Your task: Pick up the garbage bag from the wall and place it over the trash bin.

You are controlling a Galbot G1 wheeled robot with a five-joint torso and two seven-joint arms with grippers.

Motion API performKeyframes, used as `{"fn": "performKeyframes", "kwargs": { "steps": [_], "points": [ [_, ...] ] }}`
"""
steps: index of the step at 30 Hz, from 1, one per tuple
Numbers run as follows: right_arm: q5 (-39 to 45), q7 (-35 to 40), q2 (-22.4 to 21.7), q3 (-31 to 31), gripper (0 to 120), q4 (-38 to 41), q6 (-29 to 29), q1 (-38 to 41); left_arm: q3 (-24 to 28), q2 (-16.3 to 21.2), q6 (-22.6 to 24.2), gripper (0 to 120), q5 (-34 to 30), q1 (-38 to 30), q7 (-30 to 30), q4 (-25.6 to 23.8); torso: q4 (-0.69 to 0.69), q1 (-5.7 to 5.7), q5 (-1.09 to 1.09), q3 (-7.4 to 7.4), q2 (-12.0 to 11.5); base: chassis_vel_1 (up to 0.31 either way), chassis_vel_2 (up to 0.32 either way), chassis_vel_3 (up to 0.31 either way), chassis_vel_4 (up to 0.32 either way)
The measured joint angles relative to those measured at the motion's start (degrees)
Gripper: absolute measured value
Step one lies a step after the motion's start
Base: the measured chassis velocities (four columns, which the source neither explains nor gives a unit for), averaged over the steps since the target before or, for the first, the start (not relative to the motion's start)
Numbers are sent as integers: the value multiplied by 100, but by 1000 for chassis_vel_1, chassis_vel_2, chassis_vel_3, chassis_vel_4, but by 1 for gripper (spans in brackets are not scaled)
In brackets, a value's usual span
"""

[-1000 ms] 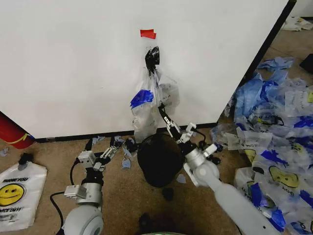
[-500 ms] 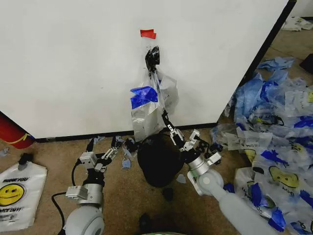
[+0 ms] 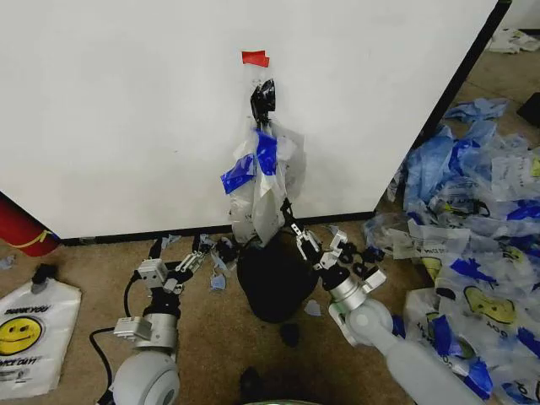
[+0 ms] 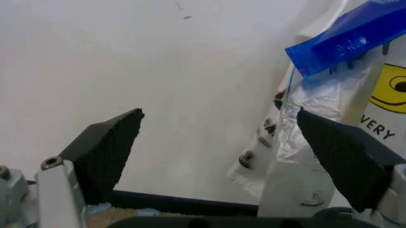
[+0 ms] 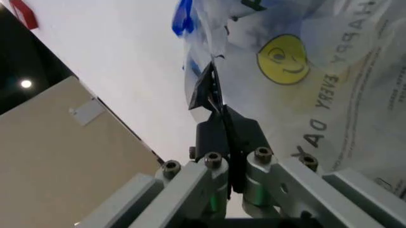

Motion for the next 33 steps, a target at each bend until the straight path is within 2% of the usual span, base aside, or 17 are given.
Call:
{"fn": "performKeyframes", "kwargs": {
  "steps": [16, 20, 33],
  "points": [
    [-137, 2, -197, -28, 0, 121, 75, -223, -9, 19, 2, 96, 6, -33, 0, 10, 0, 0, 0, 0, 0, 0, 0, 0, 0],
    [-223, 24, -367, 31, 0, 245, 103, -401, 25, 21, 5, 97, -3, -97, 0, 44, 0, 0, -1, 0, 0, 0, 0, 0, 0],
    [-492, -41, -442, 25, 0, 217, 175, -710, 14, 34, 5, 97, -11, -74, -2, 17, 0, 0, -1, 0, 0, 0, 0, 0, 0]
  ]
}}
